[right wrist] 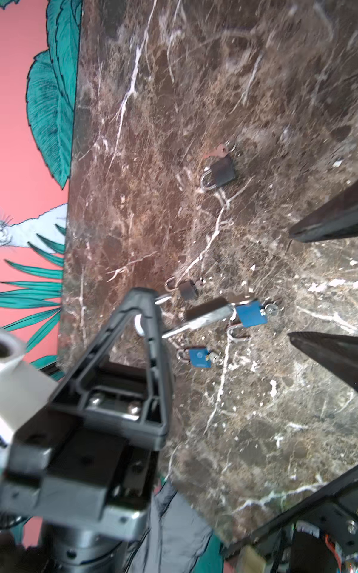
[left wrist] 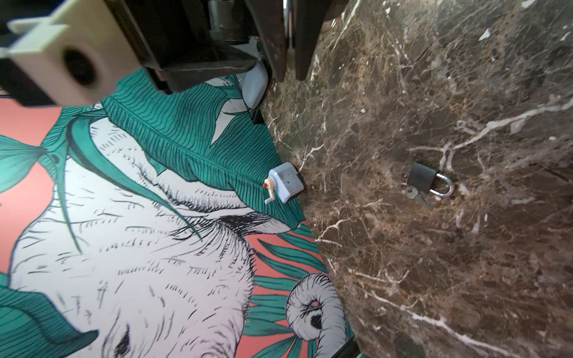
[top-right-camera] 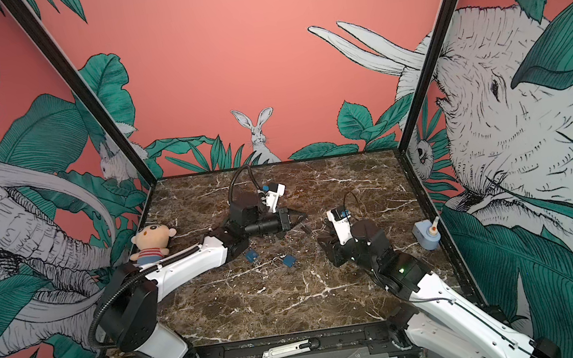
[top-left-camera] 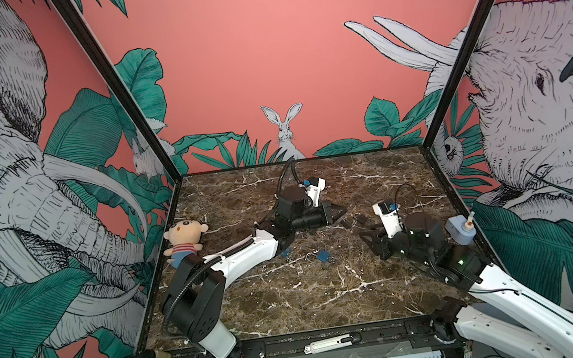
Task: Lock with the key
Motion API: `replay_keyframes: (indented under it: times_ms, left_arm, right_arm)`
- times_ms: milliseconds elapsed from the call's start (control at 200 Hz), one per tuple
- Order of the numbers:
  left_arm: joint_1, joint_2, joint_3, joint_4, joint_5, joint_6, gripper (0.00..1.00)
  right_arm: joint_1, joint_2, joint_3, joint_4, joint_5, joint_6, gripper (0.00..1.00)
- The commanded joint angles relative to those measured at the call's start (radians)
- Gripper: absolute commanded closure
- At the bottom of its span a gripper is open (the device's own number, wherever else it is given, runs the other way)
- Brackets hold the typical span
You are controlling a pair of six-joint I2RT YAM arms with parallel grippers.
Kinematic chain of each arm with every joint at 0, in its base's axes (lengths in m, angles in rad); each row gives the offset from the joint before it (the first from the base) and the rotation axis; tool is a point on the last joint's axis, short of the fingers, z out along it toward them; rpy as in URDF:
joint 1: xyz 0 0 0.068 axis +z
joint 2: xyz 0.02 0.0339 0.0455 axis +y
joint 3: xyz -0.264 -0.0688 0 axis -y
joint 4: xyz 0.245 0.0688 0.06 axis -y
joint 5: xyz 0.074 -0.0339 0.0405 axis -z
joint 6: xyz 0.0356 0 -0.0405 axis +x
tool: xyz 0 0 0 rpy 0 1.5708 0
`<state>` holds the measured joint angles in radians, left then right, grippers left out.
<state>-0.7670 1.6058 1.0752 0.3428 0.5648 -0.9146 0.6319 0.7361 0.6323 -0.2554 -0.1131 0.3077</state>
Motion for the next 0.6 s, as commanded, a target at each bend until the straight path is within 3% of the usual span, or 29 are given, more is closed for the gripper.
replay_keyframes:
  times_ms: [0, 275, 595]
  left_arm:
    - [-0.004, -0.07, 0.045, 0.005, -0.013, -0.044, 1.0]
    - [-0.003, -0.09, 0.061, 0.011, -0.003, -0.106, 1.0]
    - [-0.003, -0.113, 0.049, 0.009, 0.006, -0.13, 1.0]
  right_arm:
    - [-0.016, -0.002, -0.009, 0.114, -0.1, -0.002, 0.53]
    - [-0.018, 0.047, 0.006, 0.228, -0.16, -0.04, 0.54]
    - [-0.018, 0.105, 0.091, 0.197, -0.136, -0.128, 0.56]
